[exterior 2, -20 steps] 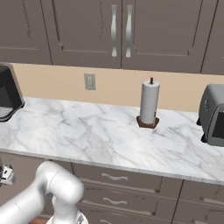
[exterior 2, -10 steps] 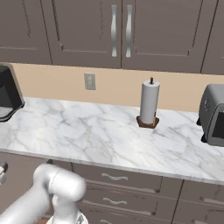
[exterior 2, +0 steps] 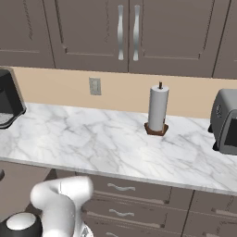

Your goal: Take the tongs from the drawer on the left and place them on the dining counter next to the tray containing the kebab skewer.

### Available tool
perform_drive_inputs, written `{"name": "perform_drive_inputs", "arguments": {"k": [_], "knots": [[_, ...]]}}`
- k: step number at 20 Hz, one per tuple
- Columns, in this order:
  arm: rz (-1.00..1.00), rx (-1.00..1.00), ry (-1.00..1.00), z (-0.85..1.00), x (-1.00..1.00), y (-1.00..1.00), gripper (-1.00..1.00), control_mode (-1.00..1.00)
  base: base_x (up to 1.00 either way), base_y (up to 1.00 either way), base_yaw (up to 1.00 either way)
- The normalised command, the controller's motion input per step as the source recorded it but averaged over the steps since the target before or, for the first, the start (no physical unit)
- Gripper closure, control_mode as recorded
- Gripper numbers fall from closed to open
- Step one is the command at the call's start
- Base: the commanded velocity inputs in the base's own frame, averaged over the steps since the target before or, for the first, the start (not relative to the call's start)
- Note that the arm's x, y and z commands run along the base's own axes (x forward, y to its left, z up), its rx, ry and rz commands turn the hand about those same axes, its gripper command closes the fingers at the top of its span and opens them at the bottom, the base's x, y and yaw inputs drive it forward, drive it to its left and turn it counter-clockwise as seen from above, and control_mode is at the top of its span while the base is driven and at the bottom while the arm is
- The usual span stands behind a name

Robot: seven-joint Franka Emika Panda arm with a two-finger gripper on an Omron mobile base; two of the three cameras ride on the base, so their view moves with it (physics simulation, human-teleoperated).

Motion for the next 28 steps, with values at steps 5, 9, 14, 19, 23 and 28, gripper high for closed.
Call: {"name": "perform_drive_inputs", "arguments": {"k": [5, 9, 14, 19, 23, 28], "knots": [[-0.11, 0.01, -0.25, 1.0, -0.24, -0.56, 1.0, -1.0, 0.0, 0.0, 0.0], [-0.12, 0.0, -0.15, 1.0, -0.05, -0.42, 1.0, -1.0, 0.0, 0.0, 0.0], [-0.1, 0.0, -0.02, 1.0, 0.09, -0.47, 1.0, -1.0, 0.0, 0.0, 0.0], [0.03, 0.05, 0.36, 0.44, 0.38, -0.27, 1.0, -1.0, 0.0, 0.0, 0.0], [-0.01, 0.0, 0.02, 0.13, 0.02, -0.04, 1.0, -1.0, 0.0, 0.0, 0.0], [-0.15, -0.11, -0.1, 1.0, 0.0, -0.37, 1.0, -1.0, 0.0, 0.0, 0.0]]}}
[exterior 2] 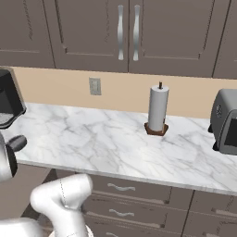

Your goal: Take the tongs from the drawer on the left and place them on the dining counter next to the tray containing the kebab skewer.

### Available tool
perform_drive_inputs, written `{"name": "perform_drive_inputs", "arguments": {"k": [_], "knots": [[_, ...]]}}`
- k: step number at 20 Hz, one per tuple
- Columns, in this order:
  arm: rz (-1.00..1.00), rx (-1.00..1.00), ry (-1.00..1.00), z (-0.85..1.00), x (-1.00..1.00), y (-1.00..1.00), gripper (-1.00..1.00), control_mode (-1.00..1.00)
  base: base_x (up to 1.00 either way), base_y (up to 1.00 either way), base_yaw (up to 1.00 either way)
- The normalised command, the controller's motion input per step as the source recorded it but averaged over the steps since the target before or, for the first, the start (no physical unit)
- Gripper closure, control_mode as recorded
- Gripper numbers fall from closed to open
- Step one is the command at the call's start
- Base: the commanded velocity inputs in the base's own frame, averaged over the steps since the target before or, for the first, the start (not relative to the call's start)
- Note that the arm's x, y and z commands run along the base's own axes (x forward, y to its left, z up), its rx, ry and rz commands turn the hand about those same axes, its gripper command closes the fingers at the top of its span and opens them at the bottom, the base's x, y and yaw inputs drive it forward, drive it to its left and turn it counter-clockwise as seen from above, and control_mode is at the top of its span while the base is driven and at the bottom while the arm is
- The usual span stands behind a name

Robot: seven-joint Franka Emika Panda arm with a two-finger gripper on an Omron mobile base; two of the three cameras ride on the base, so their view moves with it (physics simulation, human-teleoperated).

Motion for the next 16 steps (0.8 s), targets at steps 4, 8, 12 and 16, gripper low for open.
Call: {"name": "perform_drive_inputs", "arguments": {"k": [4, 8, 12, 16], "knots": [[-0.1, -0.24, 0.0, 1.0, 0.2, -0.85, 1.0, -1.0, 0.0, 0.0, 0.0], [-0.04, -0.18, 0.13, 1.0, 0.16, -1.0, 1.0, -1.0, 0.0, 0.0, 0.0], [0.0, -0.05, 0.21, 1.0, 0.01, -1.0, 1.0, -1.0, 0.0, 0.0, 0.0], [0.05, 0.0, -0.11, 0.65, 0.18, -0.98, 1.0, -1.0, 0.0, 0.0, 0.0]]}}
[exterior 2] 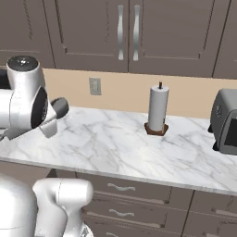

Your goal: Take the tongs from the drawer on the left and place them on the dining counter next to the tray containing the kebab skewer.

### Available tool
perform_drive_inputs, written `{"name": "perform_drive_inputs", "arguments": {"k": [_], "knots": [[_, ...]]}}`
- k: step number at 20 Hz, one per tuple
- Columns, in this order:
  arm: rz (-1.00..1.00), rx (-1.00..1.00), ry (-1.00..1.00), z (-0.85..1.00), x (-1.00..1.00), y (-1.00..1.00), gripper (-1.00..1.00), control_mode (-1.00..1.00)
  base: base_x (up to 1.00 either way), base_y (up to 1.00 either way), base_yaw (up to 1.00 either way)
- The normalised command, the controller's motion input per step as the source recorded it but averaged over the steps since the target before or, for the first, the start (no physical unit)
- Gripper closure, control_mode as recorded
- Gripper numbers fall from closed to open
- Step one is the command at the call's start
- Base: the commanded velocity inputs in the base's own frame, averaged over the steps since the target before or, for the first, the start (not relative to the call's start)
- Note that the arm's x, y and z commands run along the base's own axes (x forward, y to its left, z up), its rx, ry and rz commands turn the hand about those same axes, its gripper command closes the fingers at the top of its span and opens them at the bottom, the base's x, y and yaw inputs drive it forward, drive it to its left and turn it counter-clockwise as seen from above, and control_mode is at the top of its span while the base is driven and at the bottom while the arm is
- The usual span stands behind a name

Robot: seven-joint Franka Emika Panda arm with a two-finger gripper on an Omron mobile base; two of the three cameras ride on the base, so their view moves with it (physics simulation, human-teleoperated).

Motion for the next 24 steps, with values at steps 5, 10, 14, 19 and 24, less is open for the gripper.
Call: {"name": "perform_drive_inputs", "arguments": {"k": [5, 10, 14, 19, 24], "knots": [[0.05, 0.01, -0.28, 0.35, 0.26, -0.74, 1.0, -1.0, 0.0, 0.0, 0.0], [0.02, 0.0, -0.02, 0.0, 0.01, -0.11, 1.0, -1.0, 0.0, 0.0, 0.0], [0.0, 0.0, 0.0, 0.0, 0.0, 0.0, 1.0, -1.0, 0.0, 0.0, 0.0], [0.0, 0.0, 0.0, -0.01, -0.13, 0.0, 1.0, -1.0, 0.0, 0.0, 0.0], [-0.21, 0.0, 0.0, -0.02, -0.67, -0.29, 1.0, -1.0, 0.0, 0.0, 0.0]]}}
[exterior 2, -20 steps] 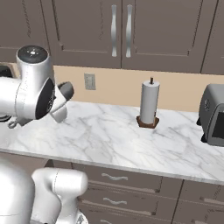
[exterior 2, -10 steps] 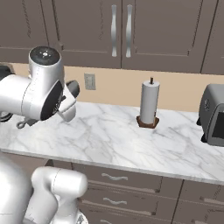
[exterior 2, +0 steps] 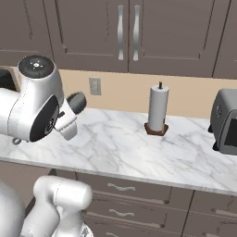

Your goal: Take the tongs from the drawer on the left and place them on the dining counter next to the tray containing the kebab skewer.

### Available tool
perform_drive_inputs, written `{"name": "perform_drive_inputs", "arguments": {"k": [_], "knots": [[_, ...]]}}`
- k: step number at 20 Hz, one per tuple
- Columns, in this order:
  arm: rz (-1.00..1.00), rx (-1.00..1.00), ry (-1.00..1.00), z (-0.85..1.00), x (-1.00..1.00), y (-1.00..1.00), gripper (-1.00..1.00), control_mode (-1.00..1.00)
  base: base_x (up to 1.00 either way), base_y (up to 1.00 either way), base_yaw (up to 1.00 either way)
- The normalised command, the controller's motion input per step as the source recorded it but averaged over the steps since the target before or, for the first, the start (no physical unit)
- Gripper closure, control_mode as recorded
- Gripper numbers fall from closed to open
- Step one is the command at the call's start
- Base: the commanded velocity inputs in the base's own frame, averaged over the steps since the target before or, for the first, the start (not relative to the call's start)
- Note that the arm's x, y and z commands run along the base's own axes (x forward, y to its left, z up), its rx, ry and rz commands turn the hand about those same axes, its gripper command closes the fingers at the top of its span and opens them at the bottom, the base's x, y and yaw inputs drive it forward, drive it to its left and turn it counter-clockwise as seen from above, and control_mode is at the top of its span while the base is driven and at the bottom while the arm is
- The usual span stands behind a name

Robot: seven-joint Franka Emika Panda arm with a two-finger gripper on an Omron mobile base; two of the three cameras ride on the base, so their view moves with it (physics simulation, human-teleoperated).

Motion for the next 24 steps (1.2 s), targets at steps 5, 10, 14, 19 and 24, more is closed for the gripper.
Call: {"name": "perform_drive_inputs", "arguments": {"k": [5, 10, 14, 19, 24], "knots": [[-0.24, 0.0, -0.02, 0.03, 0.08, -0.29, 1.0, -1.0, 0.0, 0.0, 0.0], [0.0, 0.01, -0.03, 0.03, 0.14, -0.19, 1.0, -1.0, 0.0, 0.0, 0.0], [0.0, 0.0, 0.0, 0.0, 0.0, 0.0, 1.0, -1.0, 0.0, 0.0, 0.0], [0.0, 0.0, 0.0, 0.0, 0.0, 0.0, 1.0, -1.0, 0.0, 0.0, 0.0], [0.0, 0.0, 0.0, 0.0, 0.0, 0.0, 1.0, -1.0, 0.0, 0.0, 0.0]]}}
